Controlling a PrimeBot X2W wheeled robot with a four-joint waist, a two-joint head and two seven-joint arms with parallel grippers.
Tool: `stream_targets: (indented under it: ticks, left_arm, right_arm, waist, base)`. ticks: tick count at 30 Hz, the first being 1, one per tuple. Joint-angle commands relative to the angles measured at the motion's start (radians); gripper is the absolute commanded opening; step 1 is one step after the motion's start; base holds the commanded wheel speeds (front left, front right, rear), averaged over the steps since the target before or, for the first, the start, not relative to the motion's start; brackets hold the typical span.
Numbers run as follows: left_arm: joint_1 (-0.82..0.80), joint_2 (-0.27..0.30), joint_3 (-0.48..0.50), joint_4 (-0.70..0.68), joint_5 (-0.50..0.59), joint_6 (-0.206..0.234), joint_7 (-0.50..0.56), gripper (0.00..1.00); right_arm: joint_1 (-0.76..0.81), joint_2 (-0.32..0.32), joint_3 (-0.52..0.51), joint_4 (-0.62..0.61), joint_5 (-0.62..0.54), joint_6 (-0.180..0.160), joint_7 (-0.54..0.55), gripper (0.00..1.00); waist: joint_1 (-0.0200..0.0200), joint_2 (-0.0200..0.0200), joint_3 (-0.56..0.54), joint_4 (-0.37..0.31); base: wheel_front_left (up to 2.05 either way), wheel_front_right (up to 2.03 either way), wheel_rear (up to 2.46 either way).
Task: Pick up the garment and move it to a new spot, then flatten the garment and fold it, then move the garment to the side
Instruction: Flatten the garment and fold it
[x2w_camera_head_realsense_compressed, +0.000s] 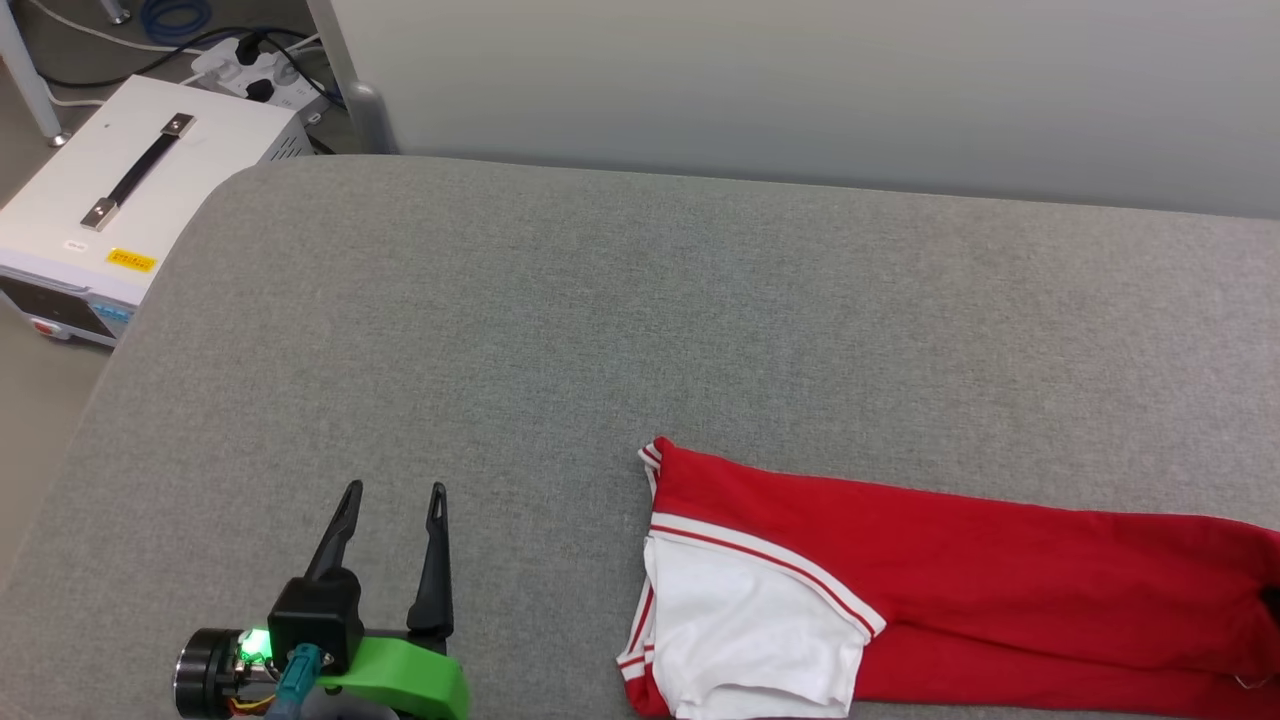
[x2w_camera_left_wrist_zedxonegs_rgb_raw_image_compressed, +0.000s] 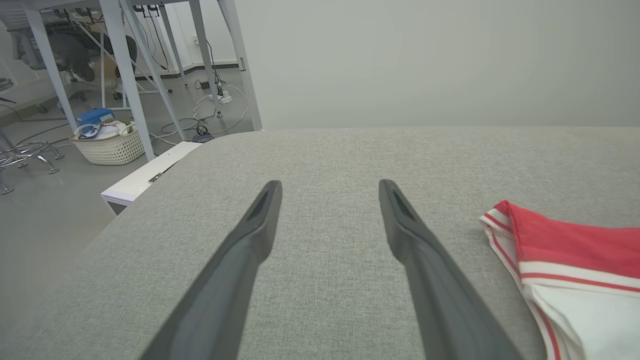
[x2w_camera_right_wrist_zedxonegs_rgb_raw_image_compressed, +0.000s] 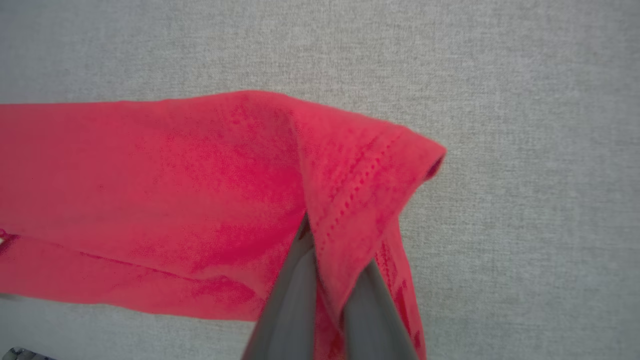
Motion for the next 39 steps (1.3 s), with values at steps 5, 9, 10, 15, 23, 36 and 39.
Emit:
stream_targets:
  ticks: [5,9,10,15,23,36,39]
  left_arm:
    - [0.019,-0.014,0.008,0.003,0.017,-0.016,-0.006,1.0]
    - [0.018,-0.02,0.013,0.004,0.025,-0.025,-0.006,1.0]
    - [0.017,-0.022,0.012,0.004,0.027,-0.026,-0.006,1.0]
    - [0.01,-0.029,0.008,0.005,0.035,-0.032,-0.006,1.0]
    - [-0.013,-0.04,0.004,0.007,0.04,-0.037,-0.006,1.0]
    - [-0.053,-0.054,-0.01,0.009,0.043,-0.041,-0.006,1.0]
    - [-0.06,-0.056,-0.014,0.011,0.042,-0.041,-0.006,1.0]
  right_arm:
    - [0.033,0.018,-0.013,-0.159,0.074,-0.001,0.033,0.0]
    - [0.053,0.03,-0.005,-0.341,0.094,-0.001,0.072,0.0]
    - [0.053,0.035,-0.001,-0.371,0.09,-0.001,0.081,0.0]
    - [0.03,0.077,0.036,-0.478,0.054,-0.001,0.122,0.0]
    - [-0.084,0.186,0.169,-0.526,-0.022,-0.001,0.172,0.0]
    - [-0.299,0.295,0.388,-0.385,-0.083,-0.001,0.164,0.0]
    - [-0.333,0.316,0.43,-0.331,-0.094,-0.001,0.149,0.0]
  waist:
    - [0.0,-0.0001,-0.009,-0.003]
    - [0.0,-0.0001,-0.009,0.004]
    - [0.0,-0.0001,-0.008,0.007]
    - [0.0,-0.0001,0.003,0.024]
    - [0.0,-0.0001,0.032,0.056]
    - [0.0,-0.0001,0.085,0.111]
    - [0.0,-0.0001,0.095,0.119]
  base:
    - [0.0,0.0,0.0]
    - [0.0,0.0,0.0]
    - [0.0,0.0,0.0]
    - [0.0,0.0,0.0]
    - [0.0,0.0,0.0]
    - [0.0,0.0,0.0]
    - [0.0,0.0,0.0]
